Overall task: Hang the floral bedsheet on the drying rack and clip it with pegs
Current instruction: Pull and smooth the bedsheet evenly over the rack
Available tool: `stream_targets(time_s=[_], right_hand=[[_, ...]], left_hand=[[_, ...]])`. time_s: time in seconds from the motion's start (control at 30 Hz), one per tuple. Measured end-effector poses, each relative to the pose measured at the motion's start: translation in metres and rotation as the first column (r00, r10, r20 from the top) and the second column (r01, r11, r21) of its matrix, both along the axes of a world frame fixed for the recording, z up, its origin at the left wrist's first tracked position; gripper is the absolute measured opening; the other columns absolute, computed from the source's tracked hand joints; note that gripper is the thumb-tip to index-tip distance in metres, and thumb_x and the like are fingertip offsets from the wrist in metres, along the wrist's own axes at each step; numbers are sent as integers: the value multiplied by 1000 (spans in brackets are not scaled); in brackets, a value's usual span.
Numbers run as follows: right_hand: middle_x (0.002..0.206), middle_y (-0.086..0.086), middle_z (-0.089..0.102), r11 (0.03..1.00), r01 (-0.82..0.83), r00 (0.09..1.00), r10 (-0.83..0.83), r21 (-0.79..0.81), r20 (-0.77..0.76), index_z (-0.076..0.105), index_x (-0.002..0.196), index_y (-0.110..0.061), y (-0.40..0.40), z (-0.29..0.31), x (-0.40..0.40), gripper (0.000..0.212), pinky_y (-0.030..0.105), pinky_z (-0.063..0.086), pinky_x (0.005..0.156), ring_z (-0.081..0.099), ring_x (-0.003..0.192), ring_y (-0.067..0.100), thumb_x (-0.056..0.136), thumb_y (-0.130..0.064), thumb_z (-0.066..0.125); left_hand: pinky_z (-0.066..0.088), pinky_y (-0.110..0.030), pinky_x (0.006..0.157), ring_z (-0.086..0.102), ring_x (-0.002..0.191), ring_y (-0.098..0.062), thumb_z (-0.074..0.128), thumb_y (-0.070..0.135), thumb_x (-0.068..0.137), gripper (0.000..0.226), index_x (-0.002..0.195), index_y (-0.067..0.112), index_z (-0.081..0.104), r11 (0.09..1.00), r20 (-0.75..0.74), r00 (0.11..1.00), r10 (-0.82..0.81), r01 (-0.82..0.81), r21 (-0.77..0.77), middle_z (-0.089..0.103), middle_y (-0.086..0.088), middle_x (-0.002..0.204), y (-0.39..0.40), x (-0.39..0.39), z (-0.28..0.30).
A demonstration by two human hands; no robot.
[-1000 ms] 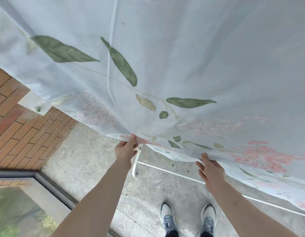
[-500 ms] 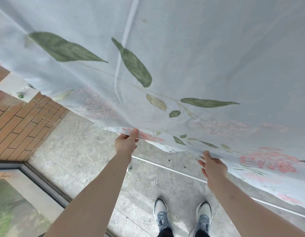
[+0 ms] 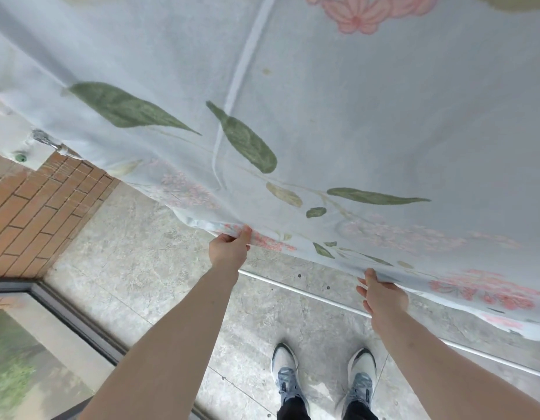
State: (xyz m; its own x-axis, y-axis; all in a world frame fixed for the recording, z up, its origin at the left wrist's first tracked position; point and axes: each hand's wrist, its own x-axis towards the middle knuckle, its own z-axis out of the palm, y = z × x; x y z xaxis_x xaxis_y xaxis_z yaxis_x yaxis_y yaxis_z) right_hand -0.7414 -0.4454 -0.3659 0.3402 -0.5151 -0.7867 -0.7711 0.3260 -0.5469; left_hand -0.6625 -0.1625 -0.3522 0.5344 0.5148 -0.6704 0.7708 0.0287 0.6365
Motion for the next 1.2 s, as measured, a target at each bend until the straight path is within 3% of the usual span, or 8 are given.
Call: stream_targets(time_s=[0.23,0.37,0.43,0.53,0.73,0.9,1.1,1.2], right_hand=[[105,3,73,997,20,991,-10,74,-134,64,93,-9,-18,8,-16,24,27,55,61,69,80,12,102,-31,65],[94,7,70,961,-273,934,278,52,-223,62,123,-1,-18,44,-29,32,28,55,50,68,77,18,106,-28,57],[91,8,70,869,-492,862,476,-59,-175,60,132,-6,-9,68,-35,36,32,59,57,72,82,24,105,-30,57],[112,-2,67,745,-650,758,649,-153,-63,56,130,-19,7,111,-44,36,49,61,87,73,92,26,101,-37,63],[119,-27,60,647,-707,628,760,-286,167,53,121,-42,34,201,-55,30,50,59,90,71,100,19,95,-47,67],[126,-23,57,618,-712,550,786,-332,283,52,123,-41,55,269,-63,32,52,58,92,72,99,19,95,-44,68],[123,-18,62,621,-657,495,783,-428,376,60,123,-30,67,330,-51,33,42,59,88,71,90,16,94,-41,70],[126,-12,62,626,-646,468,777,-436,421,61,127,-26,69,356,-47,34,35,60,79,71,93,18,95,-37,70]], left_hand=[[61,-28,67,75,86,-12,82,37,87,30,97,11,70,992,-77,996,-47,37,-120,75,-5,92,2,-18,15],[63,-35,72,74,81,-16,82,32,87,38,115,14,64,987,-74,986,-151,145,-72,74,-2,92,22,-42,59],[63,-44,83,75,86,-20,84,37,83,48,121,15,63,972,-40,972,-233,233,-10,74,2,96,37,-56,86],[59,-53,92,74,96,-19,80,55,68,56,114,28,63,939,31,942,-335,331,97,71,14,106,55,-76,128],[61,-52,86,72,84,-13,81,38,85,50,126,29,54,913,229,901,-369,306,269,59,14,121,67,-87,242],[62,-51,84,72,93,-17,81,45,81,61,130,26,50,882,412,821,-395,215,419,62,8,126,88,-68,337],[59,-48,92,72,104,-19,74,50,80,60,131,34,47,877,560,721,-408,139,459,60,23,124,97,-34,431],[61,-32,74,75,84,-12,69,41,92,53,137,24,47,885,610,670,-423,162,436,61,18,120,87,-31,455]])
